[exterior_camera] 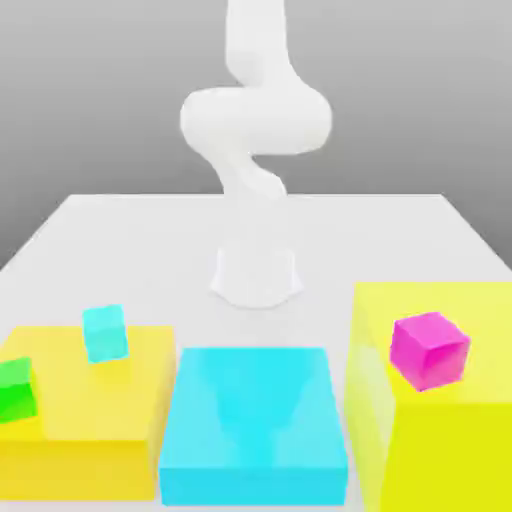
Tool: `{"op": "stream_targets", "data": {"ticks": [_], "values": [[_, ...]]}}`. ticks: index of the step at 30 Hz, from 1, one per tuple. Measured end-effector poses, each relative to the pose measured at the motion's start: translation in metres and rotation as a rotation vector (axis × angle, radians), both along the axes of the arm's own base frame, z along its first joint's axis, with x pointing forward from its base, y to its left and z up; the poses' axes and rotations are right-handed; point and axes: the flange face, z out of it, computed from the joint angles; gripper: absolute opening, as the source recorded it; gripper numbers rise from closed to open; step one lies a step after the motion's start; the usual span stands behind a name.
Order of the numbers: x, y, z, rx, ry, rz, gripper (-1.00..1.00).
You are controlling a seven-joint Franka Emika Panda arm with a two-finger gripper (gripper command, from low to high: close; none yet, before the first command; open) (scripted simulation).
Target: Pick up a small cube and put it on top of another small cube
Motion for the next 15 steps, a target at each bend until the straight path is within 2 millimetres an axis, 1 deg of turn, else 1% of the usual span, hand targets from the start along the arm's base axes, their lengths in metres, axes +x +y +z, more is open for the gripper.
{"op": "stream_targets", "data": {"ticks": [2, 4, 6, 7, 9, 11, 13, 15], "values": [[0.016, 0.038, -0.038, -0.066, 0.027, 0.069, 0.0], [0.023, 0.081, -0.078, -0.136, 0.046, 0.16, 0.0], [0.021, 0.125, -0.119, -0.204, 0.061, 0.267, 0.0], [0.016, 0.146, -0.14, -0.236, 0.066, 0.325, 0.0], [0.002, 0.185, -0.182, -0.286, 0.082, 0.44, 0.0], [-0.02, 0.218, -0.223, -0.326, 0.102, 0.558, 0.0], [-0.048, 0.247, -0.263, -0.361, 0.122, 0.681, 0.0], [-0.082, 0.27, -0.302, -0.392, 0.144, 0.81, 0.0]]}}
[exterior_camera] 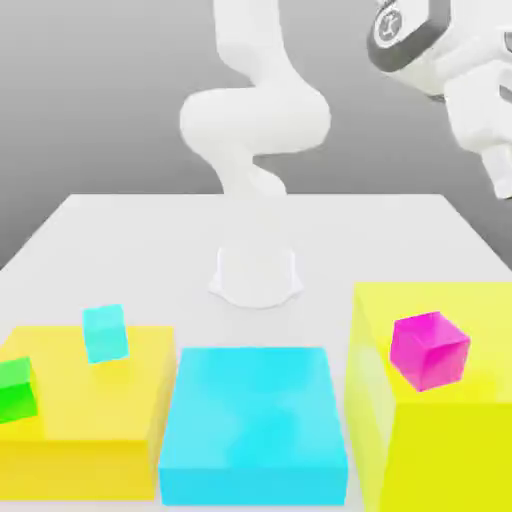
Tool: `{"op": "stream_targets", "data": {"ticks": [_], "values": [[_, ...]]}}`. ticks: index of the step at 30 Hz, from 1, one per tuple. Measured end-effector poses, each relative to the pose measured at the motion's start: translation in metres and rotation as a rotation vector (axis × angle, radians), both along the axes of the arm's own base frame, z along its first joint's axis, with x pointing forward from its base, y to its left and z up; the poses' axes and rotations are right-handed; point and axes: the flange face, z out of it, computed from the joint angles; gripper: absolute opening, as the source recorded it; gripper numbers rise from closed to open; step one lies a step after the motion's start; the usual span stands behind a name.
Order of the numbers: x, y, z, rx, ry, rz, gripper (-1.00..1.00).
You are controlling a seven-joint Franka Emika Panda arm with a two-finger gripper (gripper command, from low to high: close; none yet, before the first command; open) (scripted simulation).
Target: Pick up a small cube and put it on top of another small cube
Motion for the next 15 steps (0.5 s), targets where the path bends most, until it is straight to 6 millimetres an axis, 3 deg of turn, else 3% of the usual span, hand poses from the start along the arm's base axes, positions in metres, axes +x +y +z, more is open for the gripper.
{"op": "stream_targets", "data": {"ticks": [3, 6, 11, 15], "values": [[-0.04, 0.009, -0.053, -0.03, 0.099, 0.091, 0.0], [-0.07, 0.001, -0.1, -0.061, 0.217, 0.108, 0.0], [-0.076, -0.039, -0.153, -0.098, 0.409, -0.067, 0.0], [-0.074, -0.073, -0.176, -0.117, 0.525, -0.213, 0.0]]}}
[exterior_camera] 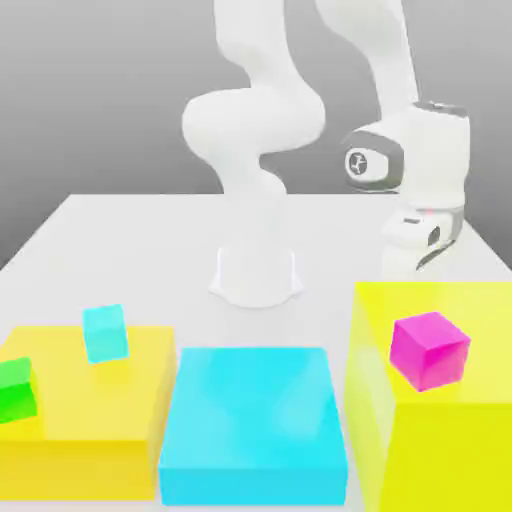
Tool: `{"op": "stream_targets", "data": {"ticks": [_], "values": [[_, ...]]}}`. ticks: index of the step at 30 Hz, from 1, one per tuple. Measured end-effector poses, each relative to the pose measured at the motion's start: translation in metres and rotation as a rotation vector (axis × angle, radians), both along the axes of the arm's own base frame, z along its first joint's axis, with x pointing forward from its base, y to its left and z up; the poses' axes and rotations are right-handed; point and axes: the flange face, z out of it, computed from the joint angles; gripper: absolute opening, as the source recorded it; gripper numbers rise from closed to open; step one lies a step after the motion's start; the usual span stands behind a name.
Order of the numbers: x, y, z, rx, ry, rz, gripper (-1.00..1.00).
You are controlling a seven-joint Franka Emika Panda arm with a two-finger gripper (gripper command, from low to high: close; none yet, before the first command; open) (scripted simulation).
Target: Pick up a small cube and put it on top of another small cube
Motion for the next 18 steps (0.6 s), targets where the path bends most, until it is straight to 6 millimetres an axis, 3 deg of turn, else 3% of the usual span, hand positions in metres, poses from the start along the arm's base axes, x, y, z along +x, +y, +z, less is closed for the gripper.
{"op": "stream_targets", "data": {"ticks": [17, 18], "values": [[-0.006, -0.004, -0.068, -0.001, 0.028, 0.013, 0.0], [-0.007, -0.004, -0.071, -0.004, 0.027, 0.013, -1.0]]}}
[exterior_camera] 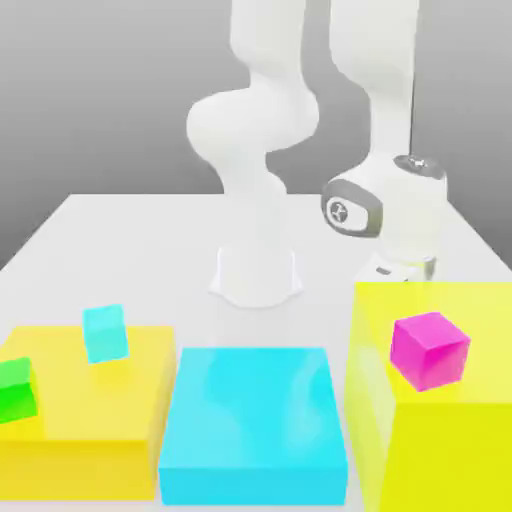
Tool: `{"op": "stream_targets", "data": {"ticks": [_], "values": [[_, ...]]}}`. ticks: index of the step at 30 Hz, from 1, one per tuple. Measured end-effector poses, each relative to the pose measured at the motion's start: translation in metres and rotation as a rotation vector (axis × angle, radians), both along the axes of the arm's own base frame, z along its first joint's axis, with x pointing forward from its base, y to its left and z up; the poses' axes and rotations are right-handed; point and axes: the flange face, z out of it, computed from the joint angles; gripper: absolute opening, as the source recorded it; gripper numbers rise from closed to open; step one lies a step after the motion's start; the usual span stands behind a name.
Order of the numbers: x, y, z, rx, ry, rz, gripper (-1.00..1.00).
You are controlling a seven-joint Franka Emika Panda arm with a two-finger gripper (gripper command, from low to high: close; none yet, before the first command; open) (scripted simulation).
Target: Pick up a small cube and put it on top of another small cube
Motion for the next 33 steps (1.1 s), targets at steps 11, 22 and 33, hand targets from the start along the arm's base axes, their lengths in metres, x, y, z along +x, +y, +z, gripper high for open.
{"op": "stream_targets", "data": {"ticks": [11, 22, 33], "values": [[0.004, 0.003, 0.015, 0.009, 0.003, 0.002, -1.0], [0.001, 0.001, 0.06, 0.002, 0.002, 0.002, -1.0], [-0.023, 0.06, 0.088, -0.257, -0.016, 0.631, -1.0]]}}
